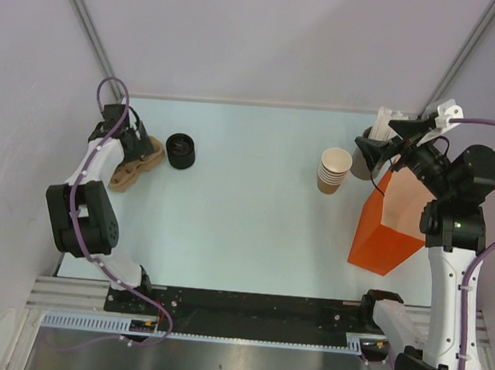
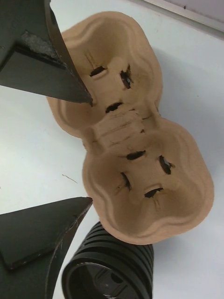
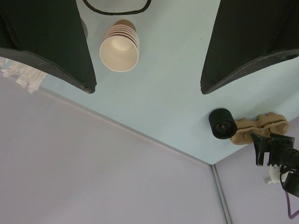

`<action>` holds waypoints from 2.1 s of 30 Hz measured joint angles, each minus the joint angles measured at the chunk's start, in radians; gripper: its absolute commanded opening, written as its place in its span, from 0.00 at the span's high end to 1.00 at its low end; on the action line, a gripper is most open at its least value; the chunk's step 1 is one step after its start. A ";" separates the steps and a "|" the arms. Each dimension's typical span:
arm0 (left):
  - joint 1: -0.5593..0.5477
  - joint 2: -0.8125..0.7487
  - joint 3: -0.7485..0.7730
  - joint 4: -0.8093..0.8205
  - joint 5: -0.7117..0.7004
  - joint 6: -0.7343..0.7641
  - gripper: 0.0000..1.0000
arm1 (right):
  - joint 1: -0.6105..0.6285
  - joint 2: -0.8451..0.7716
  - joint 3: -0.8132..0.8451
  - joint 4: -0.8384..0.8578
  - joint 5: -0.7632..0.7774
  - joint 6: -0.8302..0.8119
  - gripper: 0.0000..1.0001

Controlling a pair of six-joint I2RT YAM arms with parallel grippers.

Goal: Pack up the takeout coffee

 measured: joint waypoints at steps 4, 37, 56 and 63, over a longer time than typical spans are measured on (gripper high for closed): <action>0.005 0.044 0.030 0.010 0.008 -0.018 0.22 | 0.007 0.013 0.000 0.000 0.000 -0.018 0.00; 0.059 0.161 0.093 0.021 0.032 -0.040 0.37 | 0.226 0.122 -0.021 -0.052 0.106 -0.141 0.00; 0.061 0.165 0.109 0.005 0.029 -0.029 0.63 | 0.226 0.122 -0.023 -0.051 0.110 -0.148 0.00; 0.063 0.164 0.118 -0.004 0.032 -0.014 0.63 | 0.226 0.122 -0.030 -0.051 0.110 -0.148 0.00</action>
